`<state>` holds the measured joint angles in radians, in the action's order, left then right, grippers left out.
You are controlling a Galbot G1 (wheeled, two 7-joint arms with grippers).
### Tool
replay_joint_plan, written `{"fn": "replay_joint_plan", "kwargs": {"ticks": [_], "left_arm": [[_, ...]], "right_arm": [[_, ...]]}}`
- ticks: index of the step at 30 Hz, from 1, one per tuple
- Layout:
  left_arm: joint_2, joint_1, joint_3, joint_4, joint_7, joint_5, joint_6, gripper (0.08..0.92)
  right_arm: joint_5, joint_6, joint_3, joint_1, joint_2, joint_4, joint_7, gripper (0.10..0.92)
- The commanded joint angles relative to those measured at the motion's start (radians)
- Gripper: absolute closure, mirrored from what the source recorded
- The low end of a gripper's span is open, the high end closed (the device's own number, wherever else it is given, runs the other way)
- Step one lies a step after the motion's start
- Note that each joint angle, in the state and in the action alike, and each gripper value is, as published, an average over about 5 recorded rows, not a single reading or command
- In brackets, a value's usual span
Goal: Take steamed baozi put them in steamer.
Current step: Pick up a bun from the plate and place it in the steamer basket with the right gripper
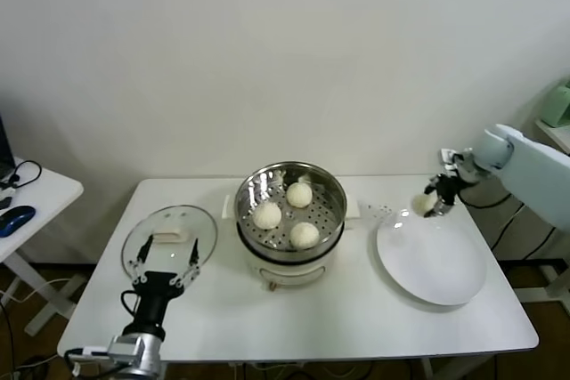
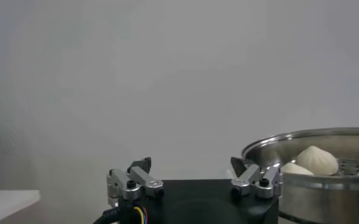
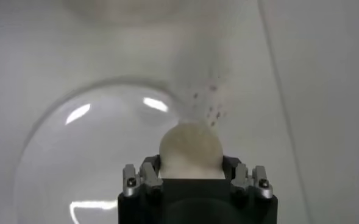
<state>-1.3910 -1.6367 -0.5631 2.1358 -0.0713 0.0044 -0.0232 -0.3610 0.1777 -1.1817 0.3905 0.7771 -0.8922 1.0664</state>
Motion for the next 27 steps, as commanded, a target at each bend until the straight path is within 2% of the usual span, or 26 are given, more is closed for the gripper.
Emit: {"fn": "replay_joint_plan", "kwargs": {"ticks": [1, 5, 9, 19, 27], "left_arm": [[-0.008, 0.013, 0.019, 0.013, 0.001, -0.003, -0.001, 0.177], [-0.006, 0.017, 0.051, 0.027, -0.003, 0.018, -0.003, 0.177], [-0.01, 0.024, 0.088, 0.033, -0.007, 0.044, -0.007, 0.177], [-0.01, 0.026, 0.099, 0.042, -0.003, 0.09, -0.02, 0.177], [-0.011, 0.031, 0.082, 0.036, 0.001, 0.092, -0.024, 0.177]], "right_arm": [[-0.552, 0.114, -0.435, 0.447, 0.147, -0.14, -0.034, 0.364], [-0.663, 0.139, -0.493, 0.503, 0.214, -0.173, -0.052, 0.364], [-0.704, 0.147, -0.525, 0.522, 0.287, -0.195, -0.063, 0.364], [-0.708, 0.165, -0.488, 0.42, 0.449, -0.177, -0.12, 0.366], [-0.651, 0.168, -0.51, 0.33, 0.473, -0.149, -0.134, 0.364]]}}
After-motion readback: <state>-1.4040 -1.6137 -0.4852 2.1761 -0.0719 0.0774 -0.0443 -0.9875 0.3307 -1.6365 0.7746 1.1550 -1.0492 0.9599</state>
